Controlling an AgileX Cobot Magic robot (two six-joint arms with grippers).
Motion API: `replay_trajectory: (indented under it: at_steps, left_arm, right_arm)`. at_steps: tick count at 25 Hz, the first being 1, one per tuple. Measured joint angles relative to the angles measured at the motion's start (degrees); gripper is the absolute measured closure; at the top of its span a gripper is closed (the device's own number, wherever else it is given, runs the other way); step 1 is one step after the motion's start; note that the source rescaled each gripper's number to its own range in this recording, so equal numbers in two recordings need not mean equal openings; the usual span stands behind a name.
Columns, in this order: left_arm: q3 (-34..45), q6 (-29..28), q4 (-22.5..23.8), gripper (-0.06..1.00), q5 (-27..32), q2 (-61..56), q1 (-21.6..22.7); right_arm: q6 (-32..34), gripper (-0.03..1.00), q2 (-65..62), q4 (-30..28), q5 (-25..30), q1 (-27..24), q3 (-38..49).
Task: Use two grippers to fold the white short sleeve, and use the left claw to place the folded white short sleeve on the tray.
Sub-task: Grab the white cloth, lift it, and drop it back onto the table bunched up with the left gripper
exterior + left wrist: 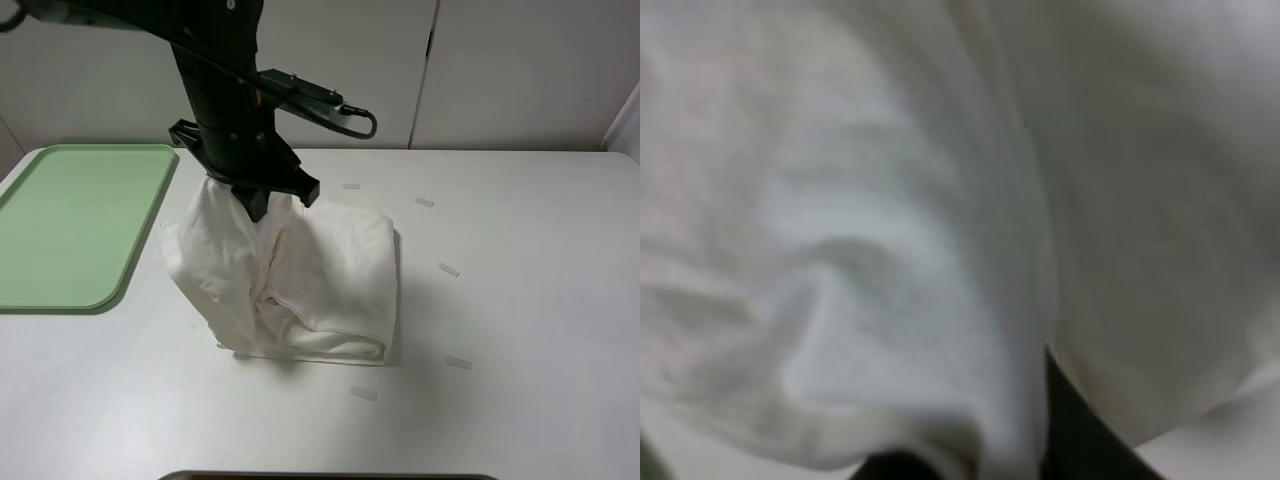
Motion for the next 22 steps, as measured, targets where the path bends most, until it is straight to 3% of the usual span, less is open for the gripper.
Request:
replay_trajectory:
  at_steps: [8, 16, 18, 19, 22]
  left_arm:
    - [0.0, -4.3, -1.6, 0.88, -7.9, 4.0, -6.4]
    - [0.0, -6.6, -3.7, 0.85, -15.4, 7.2, -8.4]
    - [0.0, -6.6, -5.4, 0.77, -17.5, 7.9, -8.4]
    - [0.0, -6.6, -6.0, 0.68, -18.4, 8.1, -8.5]
    - [0.0, -6.6, -7.5, 0.23, -21.7, 8.4, -8.7]
  right_arm:
    - [0.0, -0.03, 0.0, 0.0, 0.0, 0.0, 0.0]
    - [0.0, -0.03, 0.0, 0.0, 0.0, 0.0, 0.0]
    - [0.0, -0.03, 0.0, 0.0, 0.0, 0.0, 0.0]
    - [0.0, -0.03, 0.0, 0.0, 0.0, 0.0, 0.0]
    - [0.0, -0.03, 0.0, 0.0, 0.0, 0.0, 0.0]
